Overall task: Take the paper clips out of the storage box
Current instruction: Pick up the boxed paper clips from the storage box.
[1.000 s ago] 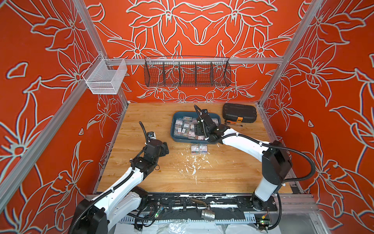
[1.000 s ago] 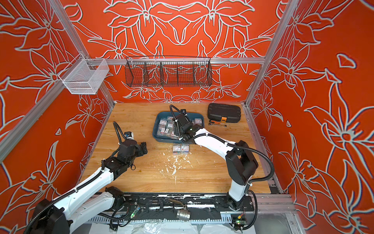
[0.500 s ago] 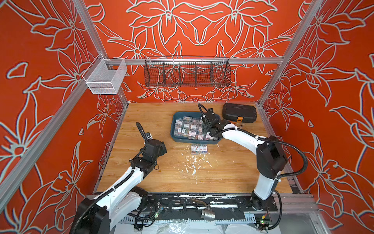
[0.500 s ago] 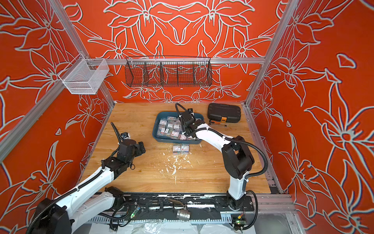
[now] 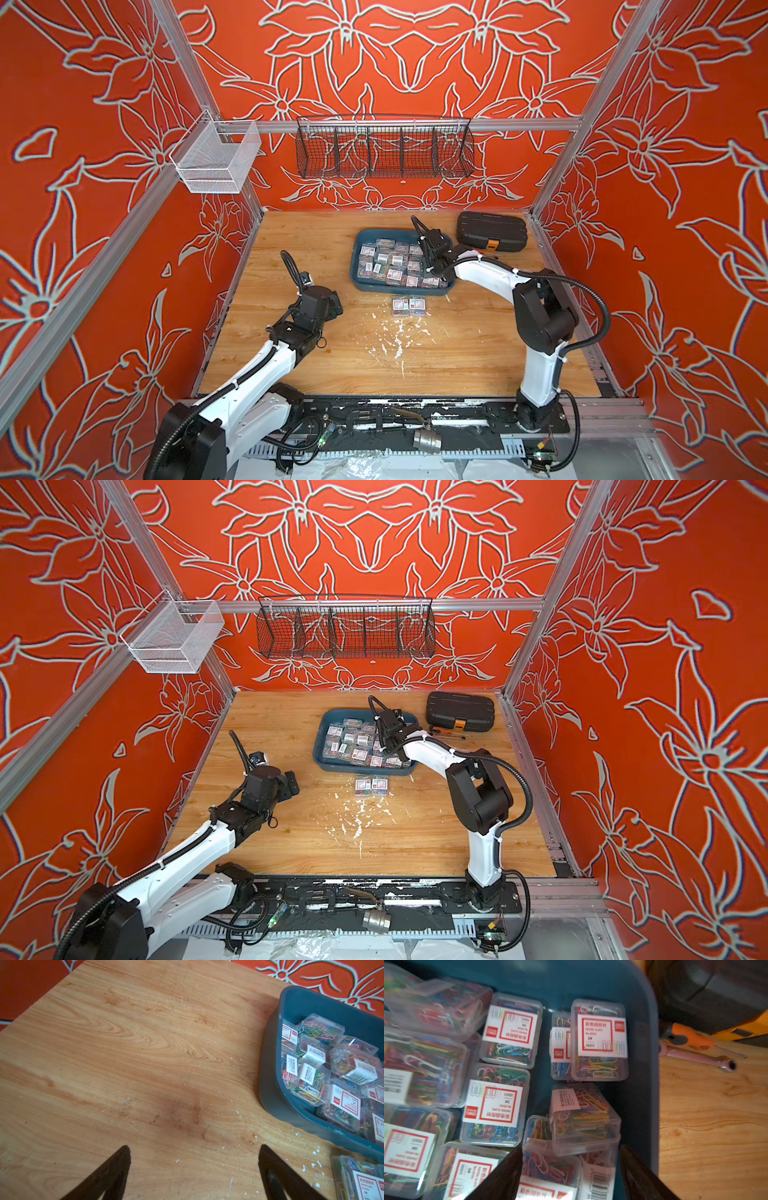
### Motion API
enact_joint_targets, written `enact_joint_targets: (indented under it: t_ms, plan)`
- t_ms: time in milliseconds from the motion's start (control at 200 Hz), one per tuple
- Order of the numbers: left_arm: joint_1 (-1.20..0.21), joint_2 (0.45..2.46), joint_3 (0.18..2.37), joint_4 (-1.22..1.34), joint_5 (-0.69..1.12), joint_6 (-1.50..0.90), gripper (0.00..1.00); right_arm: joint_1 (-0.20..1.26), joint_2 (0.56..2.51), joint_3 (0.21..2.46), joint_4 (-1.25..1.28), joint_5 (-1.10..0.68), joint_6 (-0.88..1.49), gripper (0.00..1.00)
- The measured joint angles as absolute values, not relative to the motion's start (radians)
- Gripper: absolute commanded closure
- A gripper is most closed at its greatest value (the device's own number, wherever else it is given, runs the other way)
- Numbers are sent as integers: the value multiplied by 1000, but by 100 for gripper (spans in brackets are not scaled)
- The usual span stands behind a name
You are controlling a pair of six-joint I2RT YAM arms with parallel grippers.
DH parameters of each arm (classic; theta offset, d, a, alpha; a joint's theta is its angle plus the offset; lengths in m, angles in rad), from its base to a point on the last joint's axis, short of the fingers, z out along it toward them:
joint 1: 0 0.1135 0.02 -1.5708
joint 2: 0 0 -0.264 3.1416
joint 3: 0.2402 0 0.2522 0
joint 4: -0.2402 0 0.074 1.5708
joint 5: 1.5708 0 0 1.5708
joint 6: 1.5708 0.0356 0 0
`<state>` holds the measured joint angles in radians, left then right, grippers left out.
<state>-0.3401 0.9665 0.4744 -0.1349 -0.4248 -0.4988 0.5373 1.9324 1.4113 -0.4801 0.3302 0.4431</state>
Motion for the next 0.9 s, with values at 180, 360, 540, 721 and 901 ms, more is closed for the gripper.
enact_joint_targets:
  t_ms: [180, 360, 540, 721, 901]
  plan:
    - [-340, 974, 475, -135, -423, -499, 6, 516, 1943, 1415, -467, 314, 442, 24]
    - [-340, 1006, 478, -137, -422, -498, 6, 505, 1967, 1426, -468, 304, 441, 23]
    - [-340, 1012, 479, -141, -421, -499, 6, 493, 2004, 1456, -464, 280, 442, 28]
    - [-340, 1012, 479, -141, -421, -499, 6, 488, 2008, 1458, -461, 269, 450, 35]
    - [-340, 1015, 479, -141, -421, -498, 6, 480, 2008, 1458, -458, 264, 453, 46]
